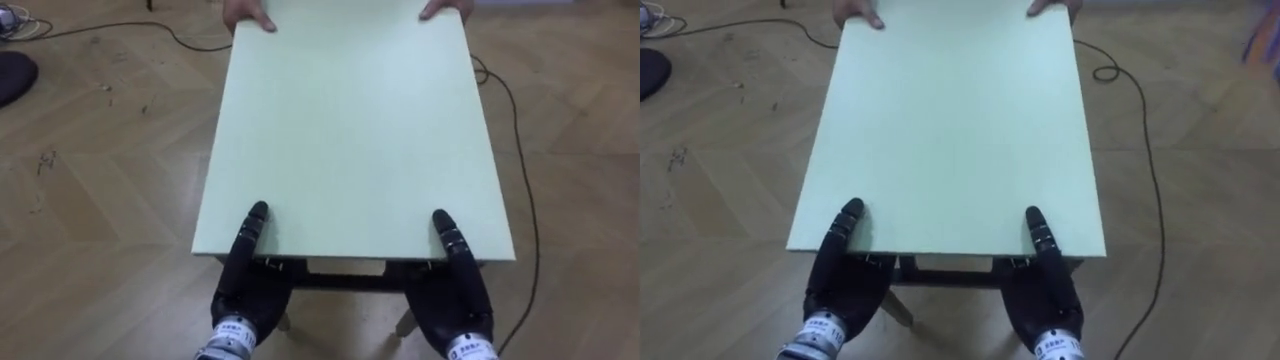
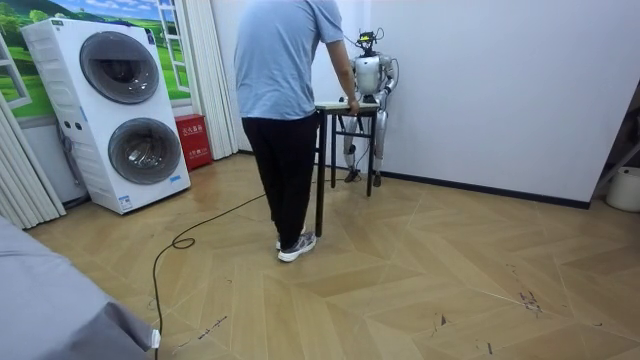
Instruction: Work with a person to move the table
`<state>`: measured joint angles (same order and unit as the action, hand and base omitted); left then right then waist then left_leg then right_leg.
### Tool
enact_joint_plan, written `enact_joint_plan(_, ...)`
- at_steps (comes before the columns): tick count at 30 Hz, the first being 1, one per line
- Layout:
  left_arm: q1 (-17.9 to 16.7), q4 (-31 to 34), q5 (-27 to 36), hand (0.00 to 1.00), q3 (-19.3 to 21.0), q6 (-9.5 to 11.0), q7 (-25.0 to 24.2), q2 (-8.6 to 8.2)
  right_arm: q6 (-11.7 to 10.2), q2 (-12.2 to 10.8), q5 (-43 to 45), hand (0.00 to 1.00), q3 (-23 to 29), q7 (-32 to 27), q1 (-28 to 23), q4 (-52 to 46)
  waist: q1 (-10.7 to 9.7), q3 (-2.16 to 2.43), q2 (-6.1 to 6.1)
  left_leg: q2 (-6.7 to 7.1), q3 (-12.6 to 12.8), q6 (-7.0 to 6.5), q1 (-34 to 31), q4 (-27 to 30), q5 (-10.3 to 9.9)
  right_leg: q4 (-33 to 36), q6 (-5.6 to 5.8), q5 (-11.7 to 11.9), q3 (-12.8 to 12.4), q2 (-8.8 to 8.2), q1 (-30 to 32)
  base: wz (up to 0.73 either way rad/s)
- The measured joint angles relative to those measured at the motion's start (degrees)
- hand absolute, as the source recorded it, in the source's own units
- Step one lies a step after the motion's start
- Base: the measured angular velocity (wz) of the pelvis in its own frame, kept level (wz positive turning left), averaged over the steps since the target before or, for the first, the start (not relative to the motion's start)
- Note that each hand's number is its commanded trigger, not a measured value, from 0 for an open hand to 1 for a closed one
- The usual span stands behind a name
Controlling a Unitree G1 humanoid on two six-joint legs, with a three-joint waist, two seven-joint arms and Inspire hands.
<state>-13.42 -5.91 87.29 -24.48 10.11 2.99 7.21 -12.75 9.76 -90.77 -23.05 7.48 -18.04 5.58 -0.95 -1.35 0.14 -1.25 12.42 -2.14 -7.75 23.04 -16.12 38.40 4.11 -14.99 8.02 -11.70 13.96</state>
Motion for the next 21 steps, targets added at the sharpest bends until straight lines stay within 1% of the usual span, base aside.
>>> enact_joint_plan(1,-0.11,0.31,0.0,1.0,0.37,-0.1,0.0,0.55,-0.15,-0.01,-0.28,1.0,-0.35,0.0,0.25,0.0,0.29,0.03,0.07,-0.15,-0.19,0.36,-0.31,0.1,0.33,-3.05,-0.51,-0.43,0.12,1.1,-0.94,-0.09)
enact_joint_plan(2,-0.43,1.04,-0.11,1.0,0.69,-0.11,0.01,0.83,-0.31,-0.16,-0.32,1.0,-0.52,0.0,0.25,0.0,0.91,0.07,0.1,-0.14,-0.27,0.77,-0.32,-0.25,0.65,-4.64,-0.92,-0.17,0.18,1.88,-1.15,-0.21)
enact_joint_plan(3,-0.48,1.39,-0.28,1.0,0.78,0.06,0.02,1.15,-0.33,-0.31,-0.86,1.0,-0.75,0.0,0.42,0.02,1.88,0.04,-0.13,-0.71,-0.21,1.19,-0.51,-0.7,1.01,-6.51,-1.12,-0.04,0.12,2.79,-1.3,-0.25)
enact_joint_plan(4,-0.46,1.46,-0.33,1.0,0.98,0.11,0.02,1.39,-0.32,-0.32,-1.01,1.0,-1.05,0.0,0.58,0.08,2.24,0.05,-0.26,-1.1,-0.1,1.4,-0.7,-0.85,1.19,-7.55,-1.2,0.01,0.13,3.25,-1.41,-0.28)
enact_joint_plan(5,-0.46,1.58,-0.35,1.0,1.2,0.12,0.0,1.78,-0.32,-0.37,-1.08,1.0,-1.58,0.0,0.67,0.12,2.77,0.07,-0.69,-1.59,-0.11,1.76,-0.83,-1.2,1.48,-8.99,-1.3,0.07,0.11,3.95,-1.68,-0.21)
enact_joint_plan(6,-0.47,1.74,-0.38,1.0,1.37,0.11,0.0,2.3,-0.31,-0.41,-1.19,1.0,-1.8,0.0,0.67,0.2,3.04,0.08,-1.08,-2.15,-0.12,2.01,-0.92,-1.3,1.66,-10.16,-1.92,0.49,0.45,4.54,-1.82,-0.17)
enact_joint_plan(7,-0.49,1.8,-0.38,1.0,1.4,0.12,0.01,2.47,-0.34,-0.42,-1.24,1.0,-1.89,0.01,0.67,0.29,3.23,0.13,-1.24,-2.44,-0.19,2.21,-1.0,-1.31,1.78,-10.69,-2.3,0.85,0.58,4.91,-1.94,-0.1)
enact_joint_plan(8,-0.49,1.99,-0.63,1.0,1.37,0.19,0.0,2.72,-0.47,-0.62,-1.41,1.0,-2.15,0.06,0.67,0.31,3.71,0.14,-1.31,-3.12,-0.53,2.37,-1.22,-1.31,1.86,-11.8,-2.71,1.65,1.31,5.55,-2.31,0.0)
enact_joint_plan(9,-0.53,2.04,-1.32,1.0,1.19,0.27,0.01,2.68,-0.73,-0.89,-1.44,1.0,-2.34,0.1,0.53,0.31,3.52,0.14,-1.31,-3.47,-1.85,2.75,-1.52,-1.42,2.1,-13.28,-3.01,2.58,2.11,6.19,-3.09,0.09)
enact_joint_plan(11,-0.74,2.27,-1.84,1.0,1.24,0.41,0.0,2.58,-1.38,-1.02,-1.53,1.0,-2.59,0.23,0.37,0.35,3.41,0.13,-1.3,-3.93,-3.29,2.95,-1.68,-1.76,2.22,-15.42,-3.23,3.55,3.13,6.96,-4.2,0.16)
enact_joint_plan(13,-1.65,2.88,-1.99,1.0,1.23,0.72,0.0,2.45,-1.41,-0.9,-1.53,1.0,-2.65,0.7,0.19,0.52,3.01,0.11,-1.23,-3.87,-4.15,3.04,-1.66,-1.83,2.27,-15.92,-3.23,3.66,3.46,7.14,-4.9,0.23)
enact_joint_plan(15,-2.92,3.69,-2.02,1.0,1.19,0.75,-0.15,2.63,-1.28,-0.48,-1.5,1.0,-2.72,1.09,-0.37,0.53,2.86,0.11,-1.25,-3.85,-4.41,3.04,-1.61,-1.84,2.28,-15.75,-3.24,3.66,3.76,7.2,-5.14,0.16)
enact_joint_plan(19,-3.29,3.61,-1.82,1.0,1.09,0.74,-0.31,2.69,-0.93,-0.34,-1.52,1.0,-2.8,1.48,-0.41,0.87,2.88,0.04,-1.12,-3.9,-4.81,3.08,-1.59,-1.65,2.29,-15.85,-3.24,3.66,4.69,7.22,-6.04,0.17)
enact_joint_plan(20,-3.57,3.61,-1.77,1.0,1.15,0.74,-0.29,2.48,-0.98,-0.36,-1.34,1.0,-2.77,1.49,-0.38,0.86,2.81,0.02,-1.1,-3.92,-4.81,3.08,-1.47,-1.6,2.29,-16.14,-3.24,3.66,4.77,7.29,-6.5,0.17)
enact_joint_plan(21,-3.9,3.61,-1.62,1.0,0.96,0.86,-0.29,2.28,-1.05,-0.25,-0.88,1.0,-2.78,1.53,-0.38,0.84,2.3,-0.06,-0.94,-3.94,-4.77,3.08,-1.44,-1.49,2.29,-17.25,-3.24,3.66,5.35,7.36,-7.43,0.21)
